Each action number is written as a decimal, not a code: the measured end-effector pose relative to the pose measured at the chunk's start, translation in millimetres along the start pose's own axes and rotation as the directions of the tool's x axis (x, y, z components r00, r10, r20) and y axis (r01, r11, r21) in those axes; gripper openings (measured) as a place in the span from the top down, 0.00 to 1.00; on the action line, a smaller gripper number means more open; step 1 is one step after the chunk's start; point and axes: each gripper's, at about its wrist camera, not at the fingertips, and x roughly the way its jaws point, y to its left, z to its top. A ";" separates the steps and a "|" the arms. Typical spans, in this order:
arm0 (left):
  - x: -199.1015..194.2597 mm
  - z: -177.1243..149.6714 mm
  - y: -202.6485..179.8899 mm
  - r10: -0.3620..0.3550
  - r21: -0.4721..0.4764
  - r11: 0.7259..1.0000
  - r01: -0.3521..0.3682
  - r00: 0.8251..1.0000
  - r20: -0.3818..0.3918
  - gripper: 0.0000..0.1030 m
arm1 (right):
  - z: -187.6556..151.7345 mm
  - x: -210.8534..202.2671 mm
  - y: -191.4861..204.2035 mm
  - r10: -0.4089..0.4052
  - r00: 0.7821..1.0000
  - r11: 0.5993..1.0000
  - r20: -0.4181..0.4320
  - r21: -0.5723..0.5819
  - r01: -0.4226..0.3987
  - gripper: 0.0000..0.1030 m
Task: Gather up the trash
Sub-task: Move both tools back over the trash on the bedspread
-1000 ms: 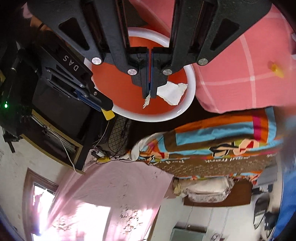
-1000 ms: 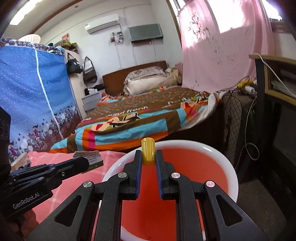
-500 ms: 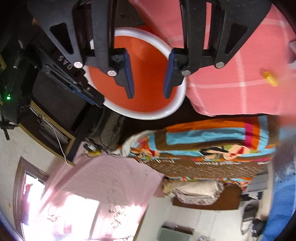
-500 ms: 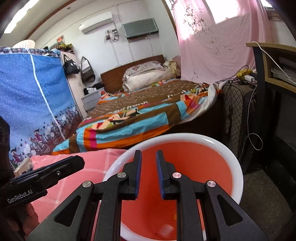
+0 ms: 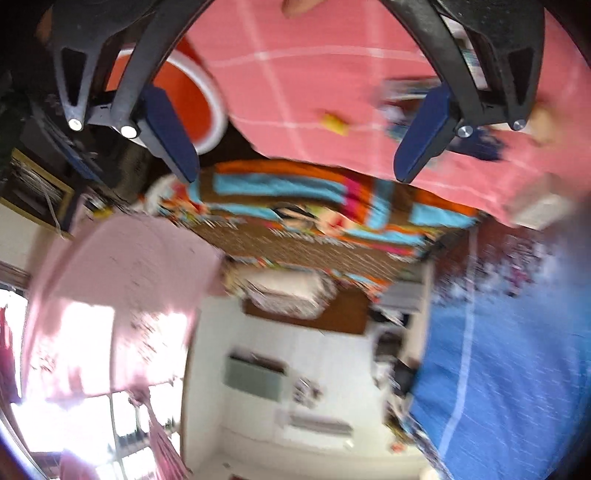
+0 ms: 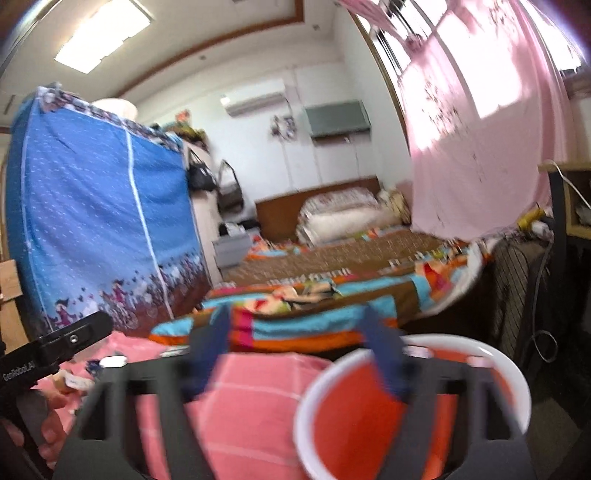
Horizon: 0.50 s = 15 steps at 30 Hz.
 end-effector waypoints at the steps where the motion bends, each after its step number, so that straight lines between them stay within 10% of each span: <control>1: -8.0 0.8 10.8 0.030 0.001 1.000 -0.030 0.999 0.021 0.00 | 1.1 -1.4 7.1 0.020 1.000 1.000 0.019 -0.001 -0.020 0.11; 15: -67.0 -4.6 111.4 0.266 -0.026 0.964 -0.265 0.953 0.145 0.00 | -13.1 3.3 105.5 0.220 0.969 0.971 0.109 -0.120 -0.207 0.00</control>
